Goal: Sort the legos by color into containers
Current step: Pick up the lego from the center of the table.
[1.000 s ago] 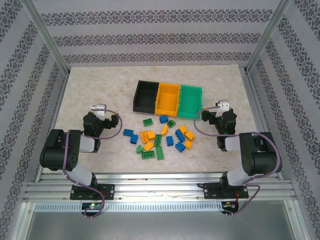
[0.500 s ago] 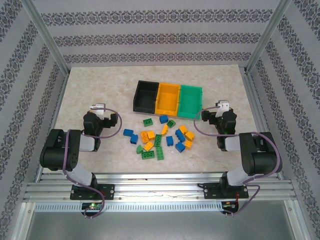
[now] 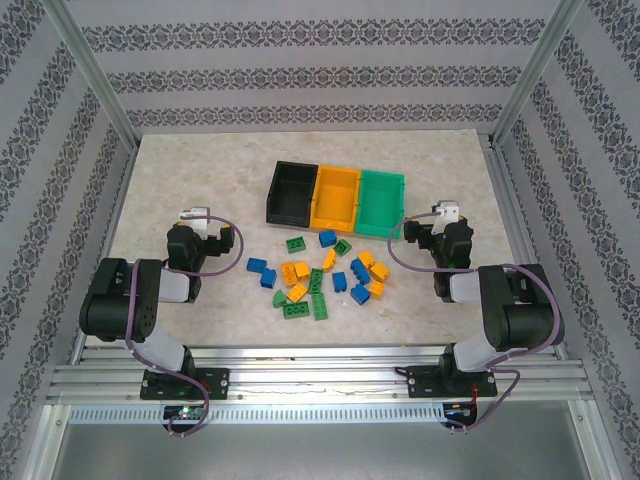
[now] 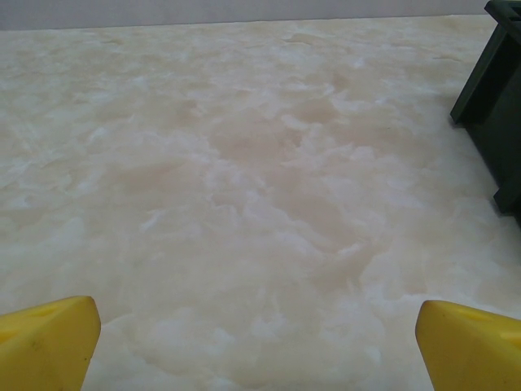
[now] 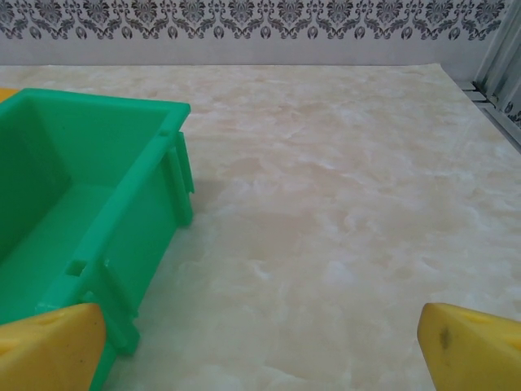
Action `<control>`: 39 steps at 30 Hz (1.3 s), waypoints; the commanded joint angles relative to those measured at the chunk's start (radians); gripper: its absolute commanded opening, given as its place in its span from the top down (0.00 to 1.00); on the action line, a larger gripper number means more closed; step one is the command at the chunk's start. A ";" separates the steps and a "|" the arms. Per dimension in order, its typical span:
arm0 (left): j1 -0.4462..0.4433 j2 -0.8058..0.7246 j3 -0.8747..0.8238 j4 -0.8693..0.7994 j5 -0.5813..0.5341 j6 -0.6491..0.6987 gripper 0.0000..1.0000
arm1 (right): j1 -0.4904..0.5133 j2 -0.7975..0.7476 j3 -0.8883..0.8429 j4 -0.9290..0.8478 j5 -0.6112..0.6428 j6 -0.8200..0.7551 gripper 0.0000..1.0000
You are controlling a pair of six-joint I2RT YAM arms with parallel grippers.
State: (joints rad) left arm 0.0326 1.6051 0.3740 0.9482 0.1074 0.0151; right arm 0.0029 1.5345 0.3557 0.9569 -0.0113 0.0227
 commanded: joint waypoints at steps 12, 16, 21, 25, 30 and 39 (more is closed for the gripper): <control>-0.006 -0.014 0.017 -0.011 -0.013 -0.015 0.01 | 0.028 -0.038 -0.002 0.015 0.067 0.000 0.02; -0.006 -0.035 0.002 0.002 -0.028 -0.021 0.00 | 0.029 -0.094 -0.006 -0.013 0.069 -0.003 0.02; -0.006 -0.201 0.019 -0.156 -0.066 -0.032 0.01 | 0.035 -0.234 -0.067 -0.050 0.084 -0.006 0.02; -0.006 -0.338 0.069 -0.347 -0.078 -0.088 0.01 | 0.031 -0.402 -0.032 -0.273 0.085 0.109 0.02; -0.006 -0.495 0.076 -0.490 -0.126 -0.266 0.01 | -0.009 -0.481 0.135 -0.612 -0.122 0.263 0.02; -0.005 -0.603 0.126 -0.756 0.050 -0.405 0.00 | 0.026 -0.353 0.215 -0.689 -0.323 0.362 0.02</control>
State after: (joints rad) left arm 0.0326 1.0004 0.4297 0.3798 0.0505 -0.3244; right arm -0.0017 1.1614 0.5537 0.3462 -0.2661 0.3435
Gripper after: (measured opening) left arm 0.994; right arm 0.985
